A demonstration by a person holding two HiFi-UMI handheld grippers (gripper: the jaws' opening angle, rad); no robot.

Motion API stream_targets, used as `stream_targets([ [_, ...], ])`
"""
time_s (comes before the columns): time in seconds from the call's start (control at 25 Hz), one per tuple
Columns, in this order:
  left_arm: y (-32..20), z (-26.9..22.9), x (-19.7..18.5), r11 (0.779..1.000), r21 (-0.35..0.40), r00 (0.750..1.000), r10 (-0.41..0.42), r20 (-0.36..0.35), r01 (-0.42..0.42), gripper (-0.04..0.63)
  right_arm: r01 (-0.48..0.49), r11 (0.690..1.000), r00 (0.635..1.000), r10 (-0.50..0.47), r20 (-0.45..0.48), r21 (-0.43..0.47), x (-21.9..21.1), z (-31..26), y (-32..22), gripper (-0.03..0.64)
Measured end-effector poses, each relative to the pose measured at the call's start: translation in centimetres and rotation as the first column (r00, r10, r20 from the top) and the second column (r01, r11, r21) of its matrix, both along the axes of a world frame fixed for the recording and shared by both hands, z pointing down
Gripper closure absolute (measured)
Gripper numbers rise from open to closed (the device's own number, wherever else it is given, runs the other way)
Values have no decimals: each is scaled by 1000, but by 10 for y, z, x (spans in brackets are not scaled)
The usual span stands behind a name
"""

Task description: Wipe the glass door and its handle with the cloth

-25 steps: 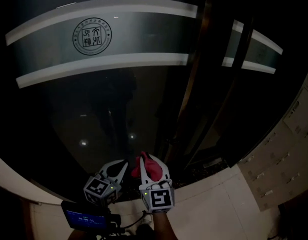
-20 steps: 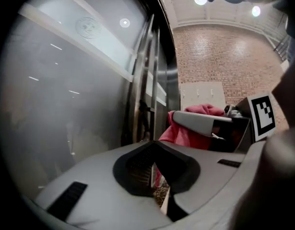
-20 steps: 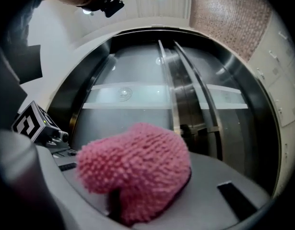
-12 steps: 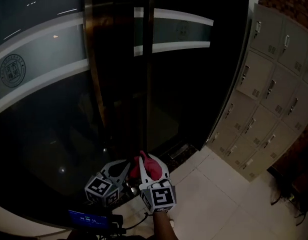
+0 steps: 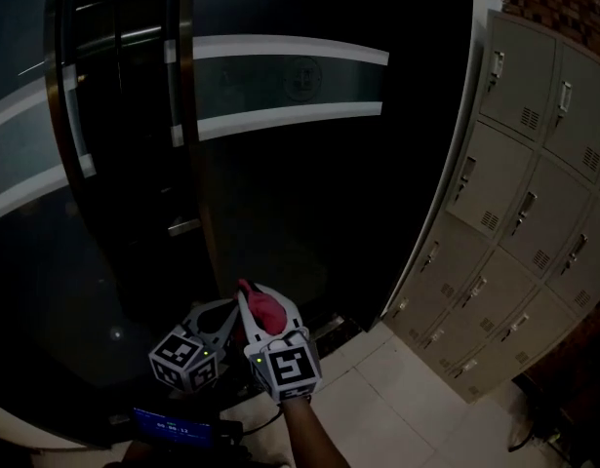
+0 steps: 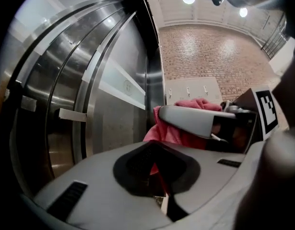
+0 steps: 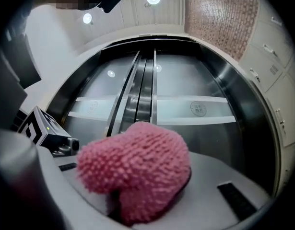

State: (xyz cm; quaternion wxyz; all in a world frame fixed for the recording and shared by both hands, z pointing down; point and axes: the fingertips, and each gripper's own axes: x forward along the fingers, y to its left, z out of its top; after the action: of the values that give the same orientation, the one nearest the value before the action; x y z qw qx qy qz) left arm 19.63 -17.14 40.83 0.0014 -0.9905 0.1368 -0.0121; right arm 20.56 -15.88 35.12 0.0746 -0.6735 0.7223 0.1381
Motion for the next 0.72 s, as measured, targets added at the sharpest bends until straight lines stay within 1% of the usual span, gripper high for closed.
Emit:
stream_targets([
  [0.2,-48,-33,41,996,43,997,-77,-30,78,591,116,993,993,-116,-10,35,43,-37,-56,558],
  [0.28,-70,-45,51,991,64,992,-116,-50,120,591,168,984,986,-167,-32,64,55,-51,-80,558],
  [0.36,-91,-55,63,984,82,986,-152,-63,157,591,218,973,975,-215,-56,71,66,-65,-107,558],
  [0.48,-120,-61,78,976,72,977,-199,-72,205,591,284,957,958,-281,-60,56,75,-79,-151,558],
  [0.6,-148,-67,88,968,52,965,-240,-102,246,591,371,928,927,-367,-72,44,77,-95,-191,558],
  [0.72,-165,-67,96,957,45,954,-281,-108,287,591,431,901,901,-427,-75,50,78,-107,-217,558],
])
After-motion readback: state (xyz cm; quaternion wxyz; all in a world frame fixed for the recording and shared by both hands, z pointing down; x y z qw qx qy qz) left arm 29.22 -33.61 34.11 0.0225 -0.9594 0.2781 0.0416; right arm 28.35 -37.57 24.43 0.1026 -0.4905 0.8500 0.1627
